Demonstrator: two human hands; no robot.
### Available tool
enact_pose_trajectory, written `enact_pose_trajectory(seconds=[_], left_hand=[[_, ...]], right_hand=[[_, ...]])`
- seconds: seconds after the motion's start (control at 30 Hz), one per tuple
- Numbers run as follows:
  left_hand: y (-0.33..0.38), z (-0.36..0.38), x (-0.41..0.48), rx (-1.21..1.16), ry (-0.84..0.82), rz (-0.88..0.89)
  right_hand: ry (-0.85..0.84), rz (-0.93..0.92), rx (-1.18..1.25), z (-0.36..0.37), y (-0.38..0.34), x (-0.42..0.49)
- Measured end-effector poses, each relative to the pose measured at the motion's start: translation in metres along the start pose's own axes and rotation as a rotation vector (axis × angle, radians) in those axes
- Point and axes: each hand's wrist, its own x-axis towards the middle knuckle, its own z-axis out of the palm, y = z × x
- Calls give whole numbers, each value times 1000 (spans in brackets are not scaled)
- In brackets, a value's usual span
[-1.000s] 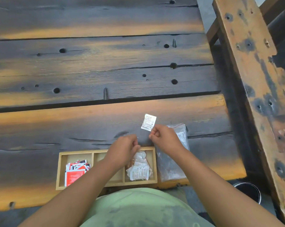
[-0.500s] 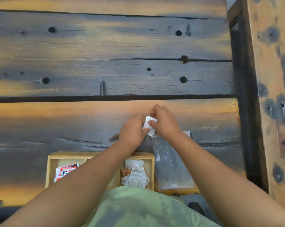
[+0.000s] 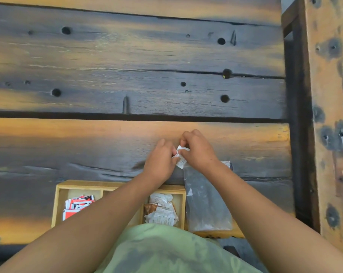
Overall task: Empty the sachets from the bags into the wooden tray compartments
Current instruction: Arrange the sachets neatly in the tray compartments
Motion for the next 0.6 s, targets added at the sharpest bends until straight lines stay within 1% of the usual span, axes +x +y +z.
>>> enact_pose_trajectory(seconds=[0.13,0.3,0.37,0.5,0.6], left_hand=[[-1,-8,-4,-148,18,-18],[1,-27,-20,-364,7,-21],[0,-32,-29,-426,8,-24],[-8,-37,-48,-546,50,-66],[-15,-38,-65,-541,29,-68]], right_hand=[[16,16,67,-9,-7,-11],[139,45,218,-12,-15,-33],[159,74,283,-10,-17,-42],[80,86,369,1,-21,-62],[44,84,331,12,-23,-80]])
